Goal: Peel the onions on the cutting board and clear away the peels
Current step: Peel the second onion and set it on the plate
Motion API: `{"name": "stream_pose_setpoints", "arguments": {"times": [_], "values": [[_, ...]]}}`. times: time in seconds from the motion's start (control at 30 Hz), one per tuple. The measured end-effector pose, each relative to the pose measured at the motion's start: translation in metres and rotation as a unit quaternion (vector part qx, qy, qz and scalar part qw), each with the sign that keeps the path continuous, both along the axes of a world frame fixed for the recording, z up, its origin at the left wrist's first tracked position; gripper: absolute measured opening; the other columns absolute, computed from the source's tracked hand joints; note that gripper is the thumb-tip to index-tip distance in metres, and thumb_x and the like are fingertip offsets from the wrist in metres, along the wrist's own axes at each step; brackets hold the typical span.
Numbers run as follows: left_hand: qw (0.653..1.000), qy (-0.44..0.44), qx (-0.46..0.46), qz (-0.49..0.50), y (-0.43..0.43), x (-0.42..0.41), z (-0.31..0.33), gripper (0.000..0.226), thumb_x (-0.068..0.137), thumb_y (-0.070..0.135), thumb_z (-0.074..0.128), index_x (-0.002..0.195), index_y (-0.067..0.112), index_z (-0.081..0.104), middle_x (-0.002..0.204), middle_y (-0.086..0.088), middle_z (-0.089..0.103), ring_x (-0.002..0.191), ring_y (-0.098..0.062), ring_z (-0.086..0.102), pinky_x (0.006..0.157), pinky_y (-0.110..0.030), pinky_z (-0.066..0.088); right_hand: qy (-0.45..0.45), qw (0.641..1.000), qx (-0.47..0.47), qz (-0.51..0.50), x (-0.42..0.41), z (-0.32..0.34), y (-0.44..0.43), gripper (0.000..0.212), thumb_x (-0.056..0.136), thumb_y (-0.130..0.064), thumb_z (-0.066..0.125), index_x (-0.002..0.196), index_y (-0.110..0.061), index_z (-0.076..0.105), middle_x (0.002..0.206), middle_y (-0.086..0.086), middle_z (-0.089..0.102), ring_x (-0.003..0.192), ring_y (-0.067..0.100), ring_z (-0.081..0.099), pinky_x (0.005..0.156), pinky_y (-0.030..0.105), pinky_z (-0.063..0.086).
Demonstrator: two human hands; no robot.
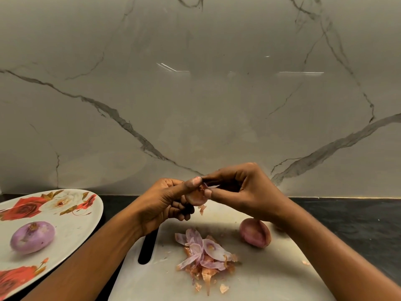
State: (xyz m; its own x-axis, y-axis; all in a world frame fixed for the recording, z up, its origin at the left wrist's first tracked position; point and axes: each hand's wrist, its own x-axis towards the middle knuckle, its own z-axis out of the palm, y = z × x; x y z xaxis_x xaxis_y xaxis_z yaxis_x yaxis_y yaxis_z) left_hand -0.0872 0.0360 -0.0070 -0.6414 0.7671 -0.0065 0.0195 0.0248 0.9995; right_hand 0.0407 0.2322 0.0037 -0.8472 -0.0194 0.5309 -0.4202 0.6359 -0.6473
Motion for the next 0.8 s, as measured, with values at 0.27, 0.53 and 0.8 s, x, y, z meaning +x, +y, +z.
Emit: {"name": "stream_pose_setpoints", "arguments": {"times": [0.27,0.53,0.8], "values": [[1.000,0.015,-0.006,0.008,0.000,-0.001,-0.003,0.066,0.068,0.053,0.079,0.103,-0.003,0.076,0.080,-0.020,0.071,0.058,-0.024,0.064,0.048,-0.023,0.054,0.002,1.000,-0.021,-0.012,-0.007,-0.004,0.004,0.026,0.091,-0.012,0.081,0.116,-0.013,0.082,0.101,0.000,0.083,0.089,0.021,0.080,0.079,0.040,0.067],[1.000,0.017,0.003,0.016,0.002,-0.004,-0.004,0.062,0.072,0.051,0.076,0.103,-0.003,0.073,0.076,-0.020,0.071,0.056,-0.023,0.064,0.050,-0.023,0.054,0.079,0.991,0.086,-0.061,-0.013,-0.010,-0.002,0.014,0.101,-0.011,0.072,0.111,-0.013,0.080,0.095,-0.007,0.079,0.089,0.007,0.076,0.076,0.020,0.060],[1.000,0.025,0.003,-0.002,0.001,-0.007,-0.006,0.079,0.046,0.072,0.094,0.088,0.006,0.082,0.078,-0.019,0.072,0.057,-0.022,0.064,0.051,-0.024,0.055,-0.024,0.997,-0.062,-0.046,-0.005,-0.002,-0.003,0.025,0.097,-0.017,0.077,0.120,-0.008,0.077,0.098,0.005,0.082,0.086,0.018,0.081,0.078,0.038,0.067]]}}
